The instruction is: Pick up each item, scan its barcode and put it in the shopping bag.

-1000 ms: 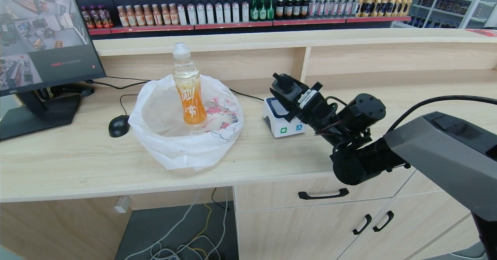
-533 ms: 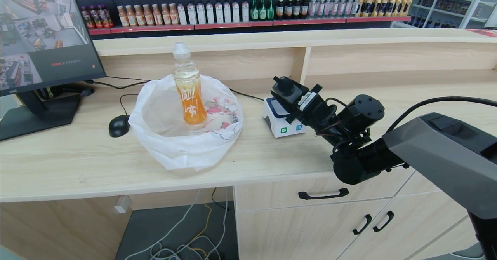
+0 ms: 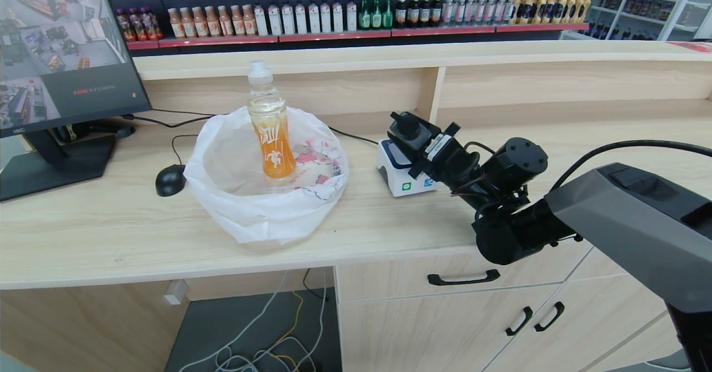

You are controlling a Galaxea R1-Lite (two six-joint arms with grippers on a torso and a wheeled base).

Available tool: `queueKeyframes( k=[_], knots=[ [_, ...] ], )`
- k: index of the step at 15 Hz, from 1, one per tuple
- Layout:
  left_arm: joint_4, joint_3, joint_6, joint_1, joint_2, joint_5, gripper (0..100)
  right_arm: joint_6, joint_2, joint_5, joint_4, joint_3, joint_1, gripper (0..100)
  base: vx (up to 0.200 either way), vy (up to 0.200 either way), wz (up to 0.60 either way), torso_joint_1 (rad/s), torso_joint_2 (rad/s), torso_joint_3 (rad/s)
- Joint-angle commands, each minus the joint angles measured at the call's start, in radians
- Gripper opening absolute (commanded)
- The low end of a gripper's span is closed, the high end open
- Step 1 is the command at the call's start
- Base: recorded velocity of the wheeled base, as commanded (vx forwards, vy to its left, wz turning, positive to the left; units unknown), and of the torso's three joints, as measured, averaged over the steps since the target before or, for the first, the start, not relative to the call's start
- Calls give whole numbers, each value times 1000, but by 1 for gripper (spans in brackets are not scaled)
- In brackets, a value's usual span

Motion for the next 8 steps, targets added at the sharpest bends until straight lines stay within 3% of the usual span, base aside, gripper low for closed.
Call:
queueKeyframes(
  k=[1, 8],
  knots=[
    [0, 0, -1, 0, 0, 1, 100, 1, 2, -1, 1, -6, 0, 0, 0, 0, 0, 0, 0, 0],
    [0, 0, 0, 0, 0, 1, 100, 1, 15, -12, -1, -12, 13, 0, 0, 0, 0, 0, 0, 0]
  ],
)
